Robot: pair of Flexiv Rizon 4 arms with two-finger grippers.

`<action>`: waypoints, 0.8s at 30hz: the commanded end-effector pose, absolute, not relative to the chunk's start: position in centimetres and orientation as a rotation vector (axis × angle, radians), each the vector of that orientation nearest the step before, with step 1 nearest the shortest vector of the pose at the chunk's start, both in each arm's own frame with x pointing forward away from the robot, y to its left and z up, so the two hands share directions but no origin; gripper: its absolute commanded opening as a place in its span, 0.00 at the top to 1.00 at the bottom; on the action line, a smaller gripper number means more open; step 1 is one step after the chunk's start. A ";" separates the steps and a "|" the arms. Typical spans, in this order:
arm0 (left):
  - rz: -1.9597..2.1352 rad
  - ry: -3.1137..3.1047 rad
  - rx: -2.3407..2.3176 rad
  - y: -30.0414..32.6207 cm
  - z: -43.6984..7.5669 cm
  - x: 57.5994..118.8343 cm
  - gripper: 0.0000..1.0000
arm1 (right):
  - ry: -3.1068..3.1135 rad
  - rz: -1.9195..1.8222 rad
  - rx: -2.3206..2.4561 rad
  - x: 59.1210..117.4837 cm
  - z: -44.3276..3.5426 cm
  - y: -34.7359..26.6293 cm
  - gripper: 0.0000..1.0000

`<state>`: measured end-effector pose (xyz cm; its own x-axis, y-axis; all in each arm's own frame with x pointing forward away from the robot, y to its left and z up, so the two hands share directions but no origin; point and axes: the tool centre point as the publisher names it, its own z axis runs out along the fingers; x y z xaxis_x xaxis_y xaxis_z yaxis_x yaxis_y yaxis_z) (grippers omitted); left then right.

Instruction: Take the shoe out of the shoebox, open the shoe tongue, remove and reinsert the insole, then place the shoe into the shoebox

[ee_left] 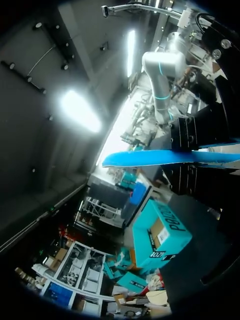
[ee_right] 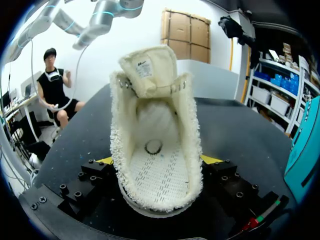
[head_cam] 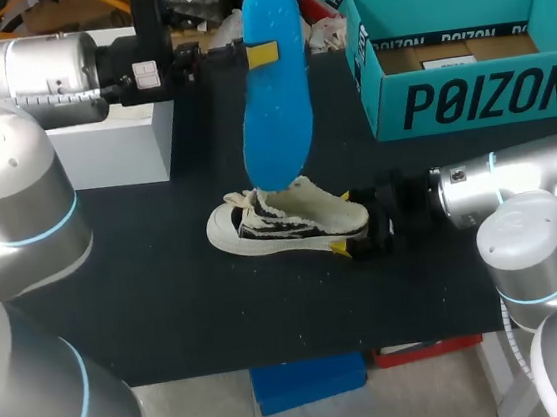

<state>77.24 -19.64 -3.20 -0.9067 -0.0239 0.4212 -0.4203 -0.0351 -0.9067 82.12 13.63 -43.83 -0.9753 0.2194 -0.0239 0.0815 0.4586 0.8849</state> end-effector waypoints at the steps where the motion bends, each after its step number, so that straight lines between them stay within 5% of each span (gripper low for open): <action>1: 2.052 -1.976 0.568 -19.5 -2.6 75.9 1.00 | 2.569 1.542 0.269 82.1 -44.0 13.7 1.00; 23: 2.092 -1.952 0.566 -18.6 0.5 72.6 1.00 | 2.569 1.541 0.267 82.0 -43.9 13.5 1.00; 24: 2.092 -1.952 0.566 -18.6 0.5 72.6 1.00 | 2.582 1.509 0.271 81.9 -43.7 13.3 0.71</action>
<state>72.84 -18.50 0.51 -0.9018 -0.0889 0.4229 -0.4155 -0.0907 -0.9051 82.15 13.56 -43.85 -0.9752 0.2197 -0.0269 0.0794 0.4608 0.8839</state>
